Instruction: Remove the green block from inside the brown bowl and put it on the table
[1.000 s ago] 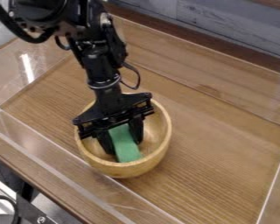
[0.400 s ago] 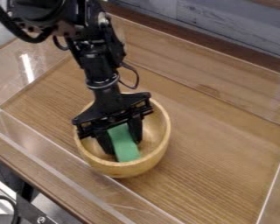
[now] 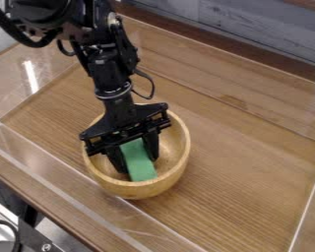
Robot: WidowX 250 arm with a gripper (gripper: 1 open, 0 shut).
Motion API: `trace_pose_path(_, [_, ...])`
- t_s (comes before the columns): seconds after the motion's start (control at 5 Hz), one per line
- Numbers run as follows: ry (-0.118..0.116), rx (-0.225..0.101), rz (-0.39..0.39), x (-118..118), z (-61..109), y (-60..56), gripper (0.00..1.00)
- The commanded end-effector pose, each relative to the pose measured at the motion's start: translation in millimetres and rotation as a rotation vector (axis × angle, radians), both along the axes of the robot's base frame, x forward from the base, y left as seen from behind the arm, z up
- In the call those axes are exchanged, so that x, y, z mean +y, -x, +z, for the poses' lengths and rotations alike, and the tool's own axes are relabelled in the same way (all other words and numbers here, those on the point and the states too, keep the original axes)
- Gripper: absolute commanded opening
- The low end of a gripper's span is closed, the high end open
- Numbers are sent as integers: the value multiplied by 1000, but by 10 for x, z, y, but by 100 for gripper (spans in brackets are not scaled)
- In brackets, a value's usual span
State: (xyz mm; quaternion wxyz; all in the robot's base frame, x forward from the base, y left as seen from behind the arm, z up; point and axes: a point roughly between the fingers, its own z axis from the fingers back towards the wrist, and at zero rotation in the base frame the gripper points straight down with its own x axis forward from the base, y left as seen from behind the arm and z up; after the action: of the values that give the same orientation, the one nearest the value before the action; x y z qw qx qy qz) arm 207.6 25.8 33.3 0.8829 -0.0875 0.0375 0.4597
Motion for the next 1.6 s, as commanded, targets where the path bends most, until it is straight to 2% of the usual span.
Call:
trace_pose_path(0.0, [-6,-33,2,43,88,-29,0])
trace_pose_path(0.6, [5,-22,-2,41,102,-3,0])
trace_pose_path(1.4, [31,-26,-15,110,241,67,0])
